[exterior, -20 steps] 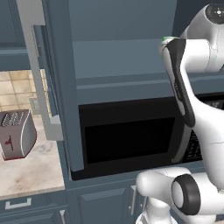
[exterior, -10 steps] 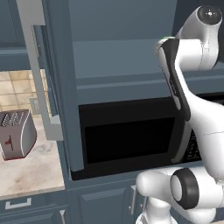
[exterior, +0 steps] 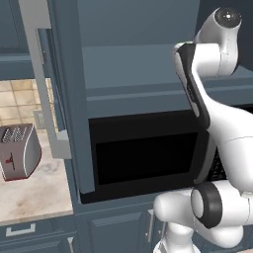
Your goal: There is a tray on the dining counter. Grab the cup, mug, and pitcher and place them on the tray. The pitcher may be placed next to the tray if it cannot fit the tray.
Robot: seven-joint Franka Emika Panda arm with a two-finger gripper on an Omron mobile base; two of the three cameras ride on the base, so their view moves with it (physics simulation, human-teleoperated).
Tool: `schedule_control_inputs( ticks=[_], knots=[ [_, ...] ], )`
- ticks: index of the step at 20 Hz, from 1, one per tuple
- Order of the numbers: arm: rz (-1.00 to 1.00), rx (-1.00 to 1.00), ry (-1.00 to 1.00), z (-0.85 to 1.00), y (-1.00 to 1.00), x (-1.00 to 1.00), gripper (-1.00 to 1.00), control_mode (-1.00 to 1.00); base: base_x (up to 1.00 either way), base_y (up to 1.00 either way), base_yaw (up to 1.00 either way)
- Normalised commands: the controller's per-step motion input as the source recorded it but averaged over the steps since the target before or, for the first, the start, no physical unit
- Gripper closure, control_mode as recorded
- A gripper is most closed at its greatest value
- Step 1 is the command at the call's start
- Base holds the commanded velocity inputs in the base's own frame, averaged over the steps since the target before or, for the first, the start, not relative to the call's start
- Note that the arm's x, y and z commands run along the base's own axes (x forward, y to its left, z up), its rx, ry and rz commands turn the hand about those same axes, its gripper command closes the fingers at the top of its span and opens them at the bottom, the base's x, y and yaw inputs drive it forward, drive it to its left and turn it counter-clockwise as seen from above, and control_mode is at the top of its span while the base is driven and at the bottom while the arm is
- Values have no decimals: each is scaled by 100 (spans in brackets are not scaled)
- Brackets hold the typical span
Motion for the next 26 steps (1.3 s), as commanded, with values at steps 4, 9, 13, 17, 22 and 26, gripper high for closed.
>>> schedule_control_inputs(
  ticks=[4, 9, 13, 17, 22, 26],
  knots=[
    [0, 0, 0, 0, 0, 26, -100, -100, 0, 0, 0],
    [0, 0, 1, 0, 0, 15, -100, -100, 0, 0, 0],
    [0, 0, 0, 0, 0, 0, -100, -100, 0, 0, 0],
    [0, -2, -1, 0, 0, 0, -100, -100, 0, 0, 0],
    [0, 0, 0, 0, 0, 0, 100, -100, 0, 0, 0],
    [0, 0, 0, 0, 0, 0, 100, -100, 0, 0, 0]
  ],
)
